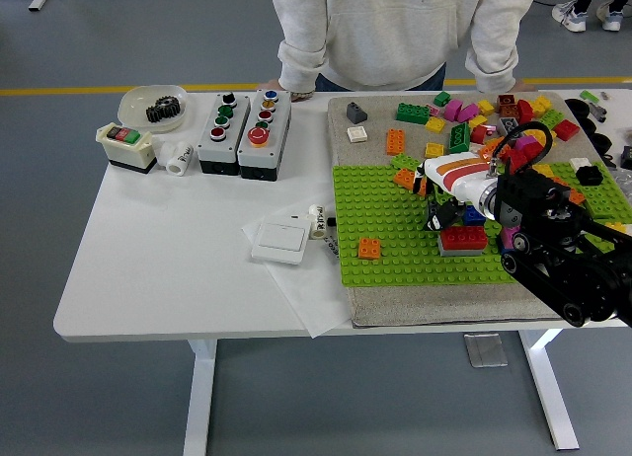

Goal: Pick up the brick,pile it on top of brick,press brick,pick up the brick,pile it on top of brick,press brick

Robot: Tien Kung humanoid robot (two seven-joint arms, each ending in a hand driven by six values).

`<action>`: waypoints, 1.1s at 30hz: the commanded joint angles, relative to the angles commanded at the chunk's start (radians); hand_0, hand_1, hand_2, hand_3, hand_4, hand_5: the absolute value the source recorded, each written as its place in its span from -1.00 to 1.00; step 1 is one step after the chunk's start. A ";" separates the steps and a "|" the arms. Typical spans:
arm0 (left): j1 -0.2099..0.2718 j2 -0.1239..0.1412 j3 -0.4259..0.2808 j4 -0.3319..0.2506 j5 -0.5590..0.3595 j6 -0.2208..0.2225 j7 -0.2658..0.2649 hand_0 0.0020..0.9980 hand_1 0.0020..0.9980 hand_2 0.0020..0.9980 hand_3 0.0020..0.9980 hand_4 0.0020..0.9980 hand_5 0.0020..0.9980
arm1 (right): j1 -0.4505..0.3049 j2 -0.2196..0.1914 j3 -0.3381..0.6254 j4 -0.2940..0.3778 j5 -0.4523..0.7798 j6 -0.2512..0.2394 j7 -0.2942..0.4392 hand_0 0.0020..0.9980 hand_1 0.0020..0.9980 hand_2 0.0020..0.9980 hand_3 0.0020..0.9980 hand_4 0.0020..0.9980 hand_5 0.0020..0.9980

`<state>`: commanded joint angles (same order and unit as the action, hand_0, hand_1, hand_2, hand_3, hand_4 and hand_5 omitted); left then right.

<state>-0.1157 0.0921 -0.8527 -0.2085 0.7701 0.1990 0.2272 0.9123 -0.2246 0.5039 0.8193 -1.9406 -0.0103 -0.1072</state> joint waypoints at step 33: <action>-0.004 0.003 0.020 -0.002 -0.021 0.004 -0.004 0.53 0.57 0.56 0.36 0.53 0.28 | 0.004 0.011 -0.015 -0.043 -0.011 -0.001 0.002 -0.19 -0.14 -0.06 0.00 0.72 -0.68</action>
<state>-0.1196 0.0950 -0.8329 -0.2102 0.7486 0.2031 0.2228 0.9161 -0.2132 0.4889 0.7764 -1.9514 -0.0109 -0.1053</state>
